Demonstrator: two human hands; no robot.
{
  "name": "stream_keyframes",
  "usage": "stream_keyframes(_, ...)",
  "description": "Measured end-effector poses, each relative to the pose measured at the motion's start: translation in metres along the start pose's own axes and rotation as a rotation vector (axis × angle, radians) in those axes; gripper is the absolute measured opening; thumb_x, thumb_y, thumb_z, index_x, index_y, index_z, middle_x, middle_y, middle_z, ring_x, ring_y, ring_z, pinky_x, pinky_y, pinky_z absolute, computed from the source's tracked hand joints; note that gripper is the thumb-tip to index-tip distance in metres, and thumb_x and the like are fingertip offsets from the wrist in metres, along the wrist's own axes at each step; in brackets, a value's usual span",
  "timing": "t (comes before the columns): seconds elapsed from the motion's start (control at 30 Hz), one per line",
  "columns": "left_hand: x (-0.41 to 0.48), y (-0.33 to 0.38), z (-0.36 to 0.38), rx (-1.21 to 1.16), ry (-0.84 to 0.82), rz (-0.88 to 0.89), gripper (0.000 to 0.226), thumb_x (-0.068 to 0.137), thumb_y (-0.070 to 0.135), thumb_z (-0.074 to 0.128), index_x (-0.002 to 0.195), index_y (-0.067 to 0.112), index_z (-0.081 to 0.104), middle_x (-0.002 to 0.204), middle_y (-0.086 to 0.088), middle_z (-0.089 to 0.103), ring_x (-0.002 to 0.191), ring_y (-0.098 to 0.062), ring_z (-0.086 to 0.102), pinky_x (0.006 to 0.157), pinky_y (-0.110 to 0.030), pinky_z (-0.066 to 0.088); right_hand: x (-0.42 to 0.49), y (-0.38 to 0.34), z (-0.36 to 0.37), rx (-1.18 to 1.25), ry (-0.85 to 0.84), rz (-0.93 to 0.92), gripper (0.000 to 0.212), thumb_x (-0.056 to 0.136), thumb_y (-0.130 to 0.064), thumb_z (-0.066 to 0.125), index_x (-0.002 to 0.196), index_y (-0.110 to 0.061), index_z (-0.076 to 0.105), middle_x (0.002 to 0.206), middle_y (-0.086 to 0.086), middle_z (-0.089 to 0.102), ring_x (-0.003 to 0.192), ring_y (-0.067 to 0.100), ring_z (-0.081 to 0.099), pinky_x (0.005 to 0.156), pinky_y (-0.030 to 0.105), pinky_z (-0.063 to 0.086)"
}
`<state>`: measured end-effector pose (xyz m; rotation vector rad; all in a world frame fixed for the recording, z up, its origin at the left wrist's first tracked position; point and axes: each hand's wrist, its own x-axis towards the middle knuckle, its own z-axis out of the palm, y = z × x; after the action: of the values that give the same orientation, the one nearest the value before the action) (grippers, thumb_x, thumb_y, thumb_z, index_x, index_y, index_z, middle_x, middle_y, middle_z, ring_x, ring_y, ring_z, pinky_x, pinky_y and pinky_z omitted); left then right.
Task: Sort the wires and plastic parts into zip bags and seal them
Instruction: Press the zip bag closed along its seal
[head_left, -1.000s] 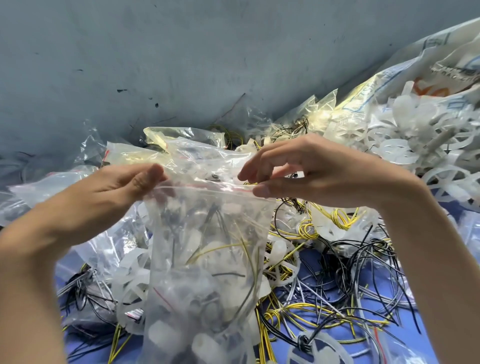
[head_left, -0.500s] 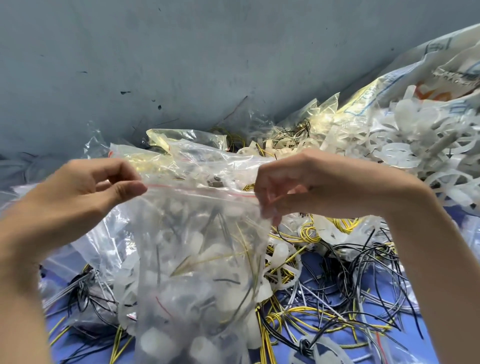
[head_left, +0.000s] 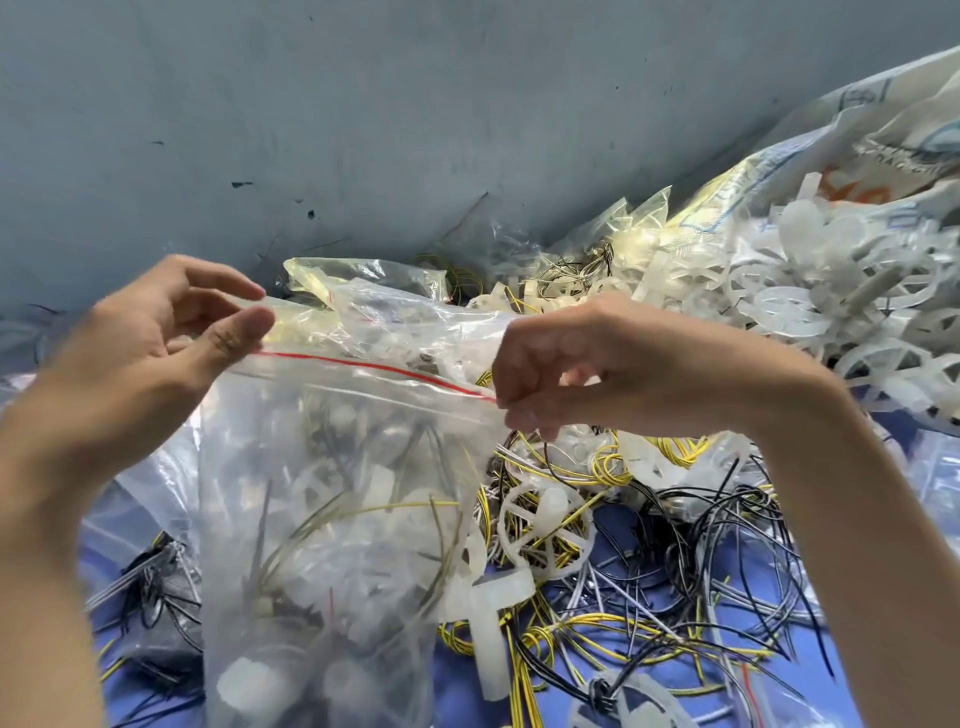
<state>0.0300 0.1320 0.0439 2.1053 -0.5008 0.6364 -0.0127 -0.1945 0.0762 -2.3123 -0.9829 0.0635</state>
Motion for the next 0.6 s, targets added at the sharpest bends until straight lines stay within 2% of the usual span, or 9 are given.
stream_keyframes(0.07,-0.002,-0.006,-0.004,0.033,-0.065,-0.055,0.044,0.075,0.075,0.057,0.099,0.038,0.064,0.086,0.015,0.071,0.078,0.0,0.067,0.083,-0.051,0.049,0.001,-0.001,0.001,0.03,-0.015,0.03,0.013,0.086,-0.023,0.065,0.097,-0.019,0.06,0.075,-0.002,0.068,0.065,0.007,0.065,0.061,0.022,0.049)
stream_keyframes(0.17,-0.009,-0.013,-0.013,0.065,-0.181,-0.116,0.052,0.079,0.075,0.051,0.1,0.031,0.067,0.086,0.009,0.073,0.078,-0.009,0.071,0.086,-0.058,0.048,0.002,-0.002,0.003,0.018,-0.044,0.055,0.036,0.086,-0.036,0.062,0.118,-0.02,0.055,0.079,-0.003,0.07,0.069,0.006,0.066,0.063,0.022,0.05)
stream_keyframes(0.27,-0.014,-0.015,-0.017,0.026,-0.253,-0.159,0.054,0.072,0.078,0.055,0.092,0.031,0.069,0.083,0.005,0.074,0.077,-0.013,0.071,0.086,-0.057,0.047,0.004,-0.003,0.004,-0.01,-0.049,0.072,0.041,0.086,-0.04,0.059,0.122,-0.022,0.055,0.081,-0.004,0.07,0.069,0.002,0.065,0.062,0.018,0.049)
stream_keyframes(0.4,-0.018,-0.015,-0.018,-0.025,-0.253,-0.145,0.059,0.065,0.079,0.06,0.082,0.024,0.07,0.071,0.003,0.07,0.067,-0.007,0.065,0.081,-0.043,0.05,0.005,-0.004,0.008,-0.021,-0.05,0.087,0.031,0.088,-0.037,0.059,0.113,-0.019,0.061,0.077,-0.006,0.07,0.065,-0.003,0.062,0.055,0.01,0.043)
stream_keyframes(0.5,-0.018,-0.008,-0.015,-0.062,-0.224,-0.113,0.061,0.06,0.081,0.063,0.078,0.023,0.069,0.066,0.005,0.068,0.061,-0.001,0.061,0.071,-0.015,0.05,0.007,-0.002,0.01,-0.061,-0.031,0.103,0.039,0.088,-0.043,0.056,0.121,-0.023,0.055,0.08,-0.006,0.071,0.071,0.001,0.064,0.063,0.02,0.049)
stream_keyframes(0.53,-0.018,-0.004,-0.014,-0.072,-0.214,-0.111,0.061,0.058,0.082,0.063,0.077,0.024,0.069,0.065,0.006,0.068,0.061,0.0,0.061,0.068,-0.009,0.048,0.007,-0.002,0.01,-0.083,-0.029,0.111,0.042,0.088,-0.046,0.054,0.124,-0.024,0.053,0.081,-0.007,0.071,0.072,0.002,0.064,0.065,0.023,0.049)
stream_keyframes(0.6,-0.018,0.0,-0.012,-0.083,-0.207,-0.111,0.061,0.056,0.082,0.064,0.077,0.024,0.069,0.066,0.006,0.068,0.062,0.0,0.061,0.067,-0.006,0.047,0.008,-0.001,0.011,-0.118,-0.037,0.119,0.039,0.088,-0.047,0.053,0.119,-0.024,0.058,0.082,-0.006,0.071,0.073,0.003,0.064,0.068,0.027,0.05)
